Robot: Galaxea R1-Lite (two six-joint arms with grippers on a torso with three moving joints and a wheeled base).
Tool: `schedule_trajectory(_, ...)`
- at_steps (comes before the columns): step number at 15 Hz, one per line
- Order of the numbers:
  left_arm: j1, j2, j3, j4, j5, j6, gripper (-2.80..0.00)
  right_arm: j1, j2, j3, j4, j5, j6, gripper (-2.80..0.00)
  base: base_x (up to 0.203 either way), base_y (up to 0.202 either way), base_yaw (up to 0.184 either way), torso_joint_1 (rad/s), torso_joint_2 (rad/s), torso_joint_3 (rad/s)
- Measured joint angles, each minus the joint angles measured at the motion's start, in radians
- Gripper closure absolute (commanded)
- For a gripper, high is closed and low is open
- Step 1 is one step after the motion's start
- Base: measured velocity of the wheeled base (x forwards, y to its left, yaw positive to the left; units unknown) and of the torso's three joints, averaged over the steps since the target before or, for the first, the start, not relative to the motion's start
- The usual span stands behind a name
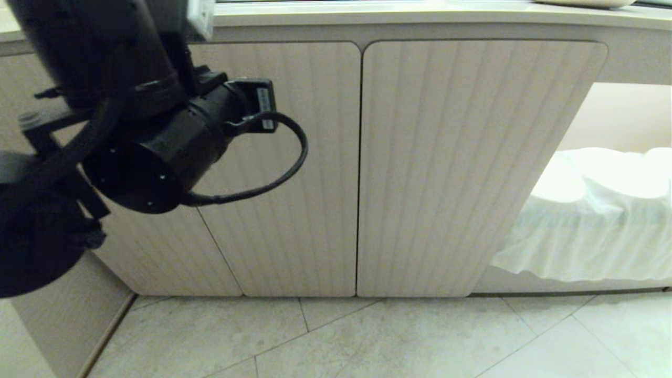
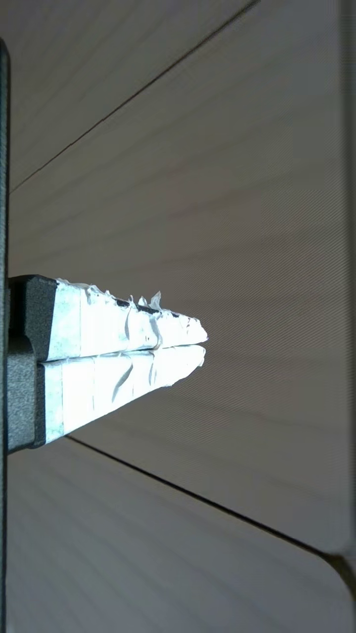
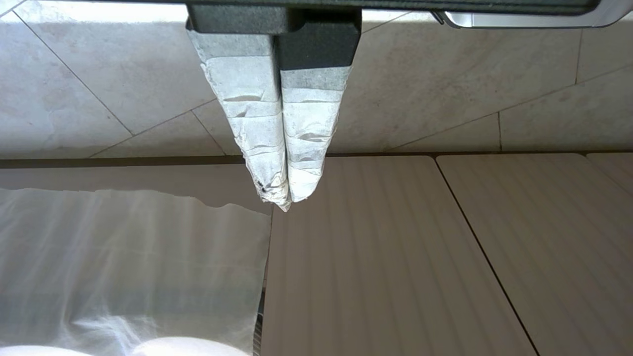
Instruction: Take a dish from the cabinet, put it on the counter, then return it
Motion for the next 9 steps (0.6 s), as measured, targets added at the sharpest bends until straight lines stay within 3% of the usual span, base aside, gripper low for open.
schedule_trajectory(6, 0.007, -0.219, 0.295, -0.188, -0.105, 0.132, 0.00, 0.000, 0.000, 0.000, 0.000, 0.000, 0.000, 0.00, 0.000, 0.000, 0.000, 0.000, 0.00, 0.000)
schedule_trajectory(9, 0.049, -0.365, 0.431, -0.206, -0.214, 0.146, 0.00, 0.000, 0.000, 0.000, 0.000, 0.000, 0.000, 0.00, 0.000, 0.000, 0.000, 0.000, 0.00, 0.000)
